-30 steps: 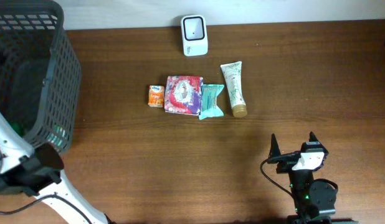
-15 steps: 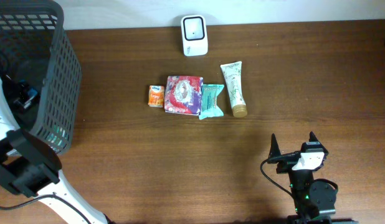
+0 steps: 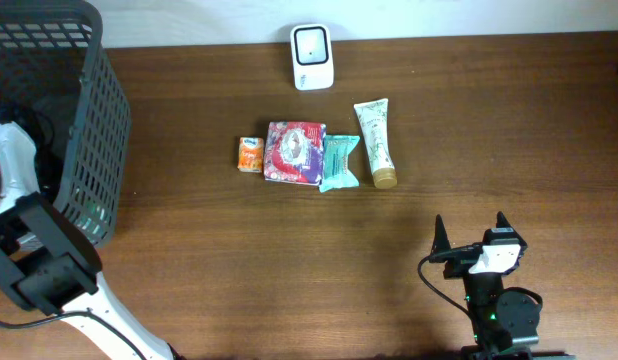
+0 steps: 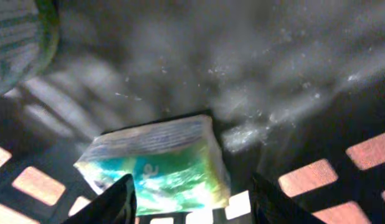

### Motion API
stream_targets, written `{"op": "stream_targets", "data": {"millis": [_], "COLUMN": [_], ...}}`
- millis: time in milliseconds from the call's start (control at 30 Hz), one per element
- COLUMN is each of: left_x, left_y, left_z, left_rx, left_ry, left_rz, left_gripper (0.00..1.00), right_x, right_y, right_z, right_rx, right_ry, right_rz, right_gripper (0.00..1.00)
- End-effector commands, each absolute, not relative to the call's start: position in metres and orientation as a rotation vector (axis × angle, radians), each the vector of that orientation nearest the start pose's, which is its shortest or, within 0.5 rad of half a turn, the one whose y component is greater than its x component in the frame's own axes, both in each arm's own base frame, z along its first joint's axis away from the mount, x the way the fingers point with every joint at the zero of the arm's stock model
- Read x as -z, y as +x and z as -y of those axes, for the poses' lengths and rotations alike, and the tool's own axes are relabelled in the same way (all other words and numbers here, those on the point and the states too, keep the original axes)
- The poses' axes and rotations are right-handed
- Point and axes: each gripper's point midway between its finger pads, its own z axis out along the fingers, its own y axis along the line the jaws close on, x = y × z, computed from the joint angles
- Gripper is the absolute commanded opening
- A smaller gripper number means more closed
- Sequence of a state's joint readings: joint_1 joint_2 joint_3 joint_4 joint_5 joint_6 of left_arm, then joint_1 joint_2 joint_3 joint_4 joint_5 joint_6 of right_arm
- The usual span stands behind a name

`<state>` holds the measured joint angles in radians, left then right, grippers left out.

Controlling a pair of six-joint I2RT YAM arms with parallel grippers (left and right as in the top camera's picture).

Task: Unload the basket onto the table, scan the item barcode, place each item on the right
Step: 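Reach left gripper into basket and grasp teal Kleenex pack, then carry teal pack to scanner, place above orange pack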

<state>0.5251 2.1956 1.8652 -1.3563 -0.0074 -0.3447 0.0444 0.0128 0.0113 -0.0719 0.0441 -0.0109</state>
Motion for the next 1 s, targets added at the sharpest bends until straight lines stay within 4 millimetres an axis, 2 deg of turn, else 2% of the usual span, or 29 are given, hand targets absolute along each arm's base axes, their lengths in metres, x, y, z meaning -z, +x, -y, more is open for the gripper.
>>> {"op": "stream_targets", "data": {"millis": [0, 167, 233, 267, 300, 433, 533, 633, 733, 833, 867, 900, 933, 967], "left_x": [-0.051, -0.034, -0.027, -0.023, -0.021, -0.022, -0.036, -0.079, -0.175, -0.261, -0.289, -0.326, -0.353, -0.375], "left_y": [0.348, 0.347, 0.345, 0.343, 0.341, 0.344, 0.356, 0.382, 0.417, 0.430, 0.430, 0.427, 0.425, 0.427], "left_z": [-0.183, -0.176, -0.175, -0.174, -0.174, -0.175, -0.182, -0.197, -0.222, -0.234, -0.236, -0.235, -0.229, -0.217], "left_rx": [0.015, -0.039, -0.040, -0.040, -0.040, -0.040, -0.036, -0.035, -0.039, -0.045, -0.045, -0.025, 0.019, 0.093], "left_ry": [-1.393, -1.414, -1.421, -1.423, -1.424, -1.420, -1.408, -1.371, -1.289, -1.201, -1.182, -1.192, -1.199, -1.137], "left_rz": [-2.952, -2.945, -2.945, -2.949, -2.954, -2.945, -2.903, -2.806, -2.586, -2.370, -2.296, -2.175, -2.087, -2.044], "left_gripper": [0.57, 0.56, 0.51, 0.46, 0.32, 0.00, 0.00, 0.00, 0.00, 0.00, 0.00, 0.00, 0.00, 0.00], "right_x": [-0.155, -0.155, -0.155, -0.155, -0.155, -0.155, -0.155, -0.155, -0.155, -0.155, -0.155, -0.155, -0.155, -0.155], "right_y": [0.246, 0.246, 0.246, 0.246, 0.246, 0.246, 0.246, 0.246, 0.246, 0.246, 0.246, 0.246, 0.246, 0.246], "right_z": [-0.001, -0.001, -0.001, -0.001, -0.001, -0.001, -0.001, -0.001, -0.001, -0.001, -0.001, -0.001, -0.001, -0.001], "right_rx": [0.020, 0.020, 0.020, 0.020, 0.020, 0.020, 0.020, 0.020, 0.020, 0.020, 0.020, 0.020, 0.020, 0.020], "right_ry": [-0.003, -0.003, -0.003, -0.003, -0.003, -0.003, -0.003, -0.003, -0.003, -0.003, -0.003, -0.003, -0.003, -0.003], "right_rz": [-1.651, -1.651, -1.651, -1.651, -1.651, -1.651, -1.651, -1.651, -1.651, -1.651, -1.651, -1.651, -1.651, -1.651], "right_gripper": [0.99, 0.99, 0.99, 0.99, 0.99, 0.99, 0.99, 0.99, 0.99, 0.99, 0.99, 0.99, 0.99, 0.99]}}
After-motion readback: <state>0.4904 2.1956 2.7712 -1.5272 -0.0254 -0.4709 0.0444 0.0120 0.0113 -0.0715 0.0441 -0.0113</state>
